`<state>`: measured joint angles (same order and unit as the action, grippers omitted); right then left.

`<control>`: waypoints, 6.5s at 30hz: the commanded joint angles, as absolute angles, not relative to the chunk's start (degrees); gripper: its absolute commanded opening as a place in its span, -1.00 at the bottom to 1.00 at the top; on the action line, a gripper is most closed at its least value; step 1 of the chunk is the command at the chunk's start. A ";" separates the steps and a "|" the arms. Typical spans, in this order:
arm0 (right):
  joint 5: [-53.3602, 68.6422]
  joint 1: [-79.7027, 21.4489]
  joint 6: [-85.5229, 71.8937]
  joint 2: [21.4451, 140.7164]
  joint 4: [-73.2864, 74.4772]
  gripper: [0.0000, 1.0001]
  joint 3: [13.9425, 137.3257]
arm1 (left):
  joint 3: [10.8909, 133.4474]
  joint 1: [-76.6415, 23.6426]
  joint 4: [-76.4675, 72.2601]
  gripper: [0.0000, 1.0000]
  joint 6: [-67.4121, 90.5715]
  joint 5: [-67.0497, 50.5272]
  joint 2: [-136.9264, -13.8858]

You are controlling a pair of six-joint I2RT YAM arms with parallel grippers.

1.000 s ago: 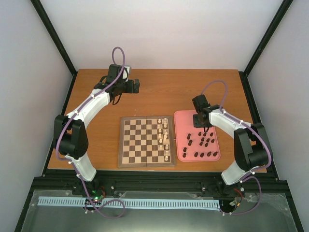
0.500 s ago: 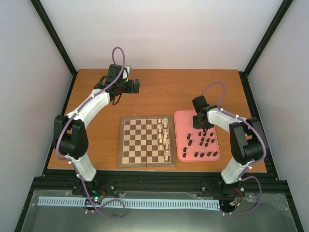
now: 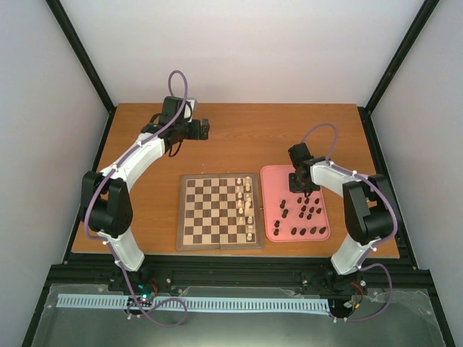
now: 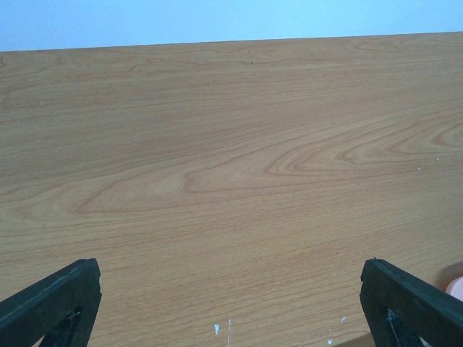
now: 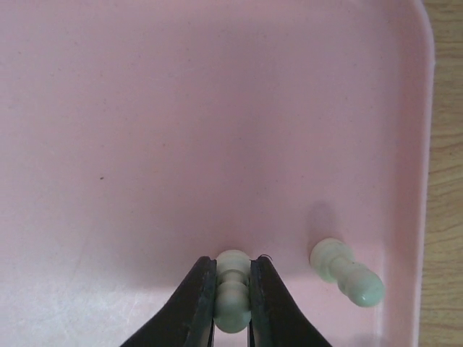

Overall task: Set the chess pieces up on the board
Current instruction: Pick up the chess piece from the storage box, then place the chess piece on the chessboard, then pick up the chess piece from the storage box.

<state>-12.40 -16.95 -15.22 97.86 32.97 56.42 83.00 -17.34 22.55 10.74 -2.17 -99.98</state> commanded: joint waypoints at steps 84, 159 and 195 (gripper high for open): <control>-10.81 -64.63 -27.60 96.50 41.25 -0.76 60.90 | 85.46 -16.89 22.59 0.99 11.32 -2.12 -100.02; -12.85 -10.38 -18.05 94.49 28.10 -0.16 53.07 | 86.11 -16.93 22.68 0.99 11.43 -3.85 -101.16; -5.99 -44.99 -22.18 70.43 48.55 -0.87 58.85 | 86.41 -16.88 23.21 0.99 11.24 -2.77 -101.28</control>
<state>-8.16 -35.77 -18.39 72.25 40.12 57.95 83.77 -17.34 22.83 10.87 -2.98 -101.14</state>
